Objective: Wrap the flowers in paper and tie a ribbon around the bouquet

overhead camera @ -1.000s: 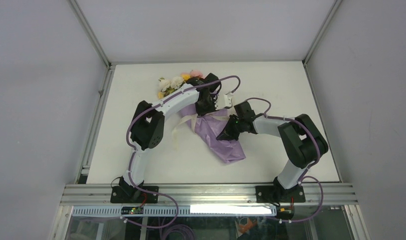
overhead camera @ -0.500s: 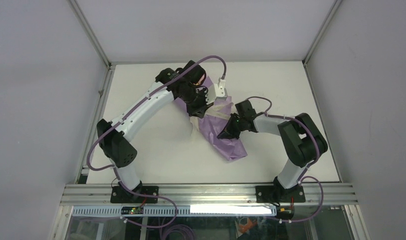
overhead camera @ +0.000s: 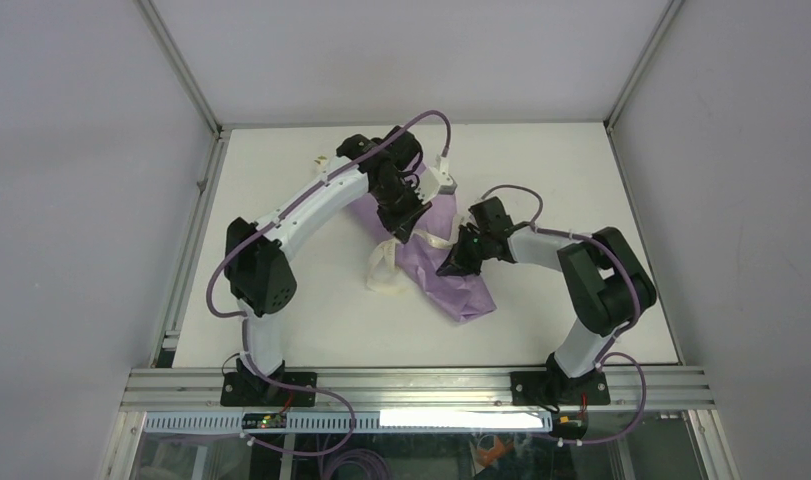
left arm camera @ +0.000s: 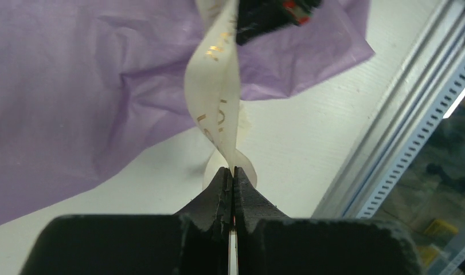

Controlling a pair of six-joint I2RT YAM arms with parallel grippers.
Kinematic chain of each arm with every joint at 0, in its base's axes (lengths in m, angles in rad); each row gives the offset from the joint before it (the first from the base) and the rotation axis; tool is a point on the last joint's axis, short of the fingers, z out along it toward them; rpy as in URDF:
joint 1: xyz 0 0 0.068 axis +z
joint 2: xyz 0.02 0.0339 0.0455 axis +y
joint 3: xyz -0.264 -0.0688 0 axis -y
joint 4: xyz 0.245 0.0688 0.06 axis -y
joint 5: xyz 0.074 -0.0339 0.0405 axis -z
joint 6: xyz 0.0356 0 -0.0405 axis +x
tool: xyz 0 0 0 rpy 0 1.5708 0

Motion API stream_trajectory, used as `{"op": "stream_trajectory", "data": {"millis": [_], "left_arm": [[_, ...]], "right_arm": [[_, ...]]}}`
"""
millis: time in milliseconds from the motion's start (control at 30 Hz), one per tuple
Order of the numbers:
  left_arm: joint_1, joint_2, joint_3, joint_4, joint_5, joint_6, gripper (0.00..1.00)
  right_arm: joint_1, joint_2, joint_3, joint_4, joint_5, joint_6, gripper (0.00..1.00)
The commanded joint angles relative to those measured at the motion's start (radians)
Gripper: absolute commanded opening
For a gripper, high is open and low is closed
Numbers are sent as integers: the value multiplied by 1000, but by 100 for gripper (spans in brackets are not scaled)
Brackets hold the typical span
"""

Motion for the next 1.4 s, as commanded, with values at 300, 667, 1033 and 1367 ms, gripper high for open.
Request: {"op": "stream_trajectory", "data": {"millis": [300,667,1033,1367], "left_arm": [[90,122,61,171,-57,-164,0],[90,98,-2,228,-56,-179,0],[90,74,-19,231,9,-145,0],[89,62,2,231,123,-99,0]], "right_arm": [[-46,-132,129,-25,-327,-348,19],[-118,-89,349,-229,-140,-389,29],[-107,109,481,-309,-102,-422,27],[-2,329,664,-398,-462,-518,1]]}}
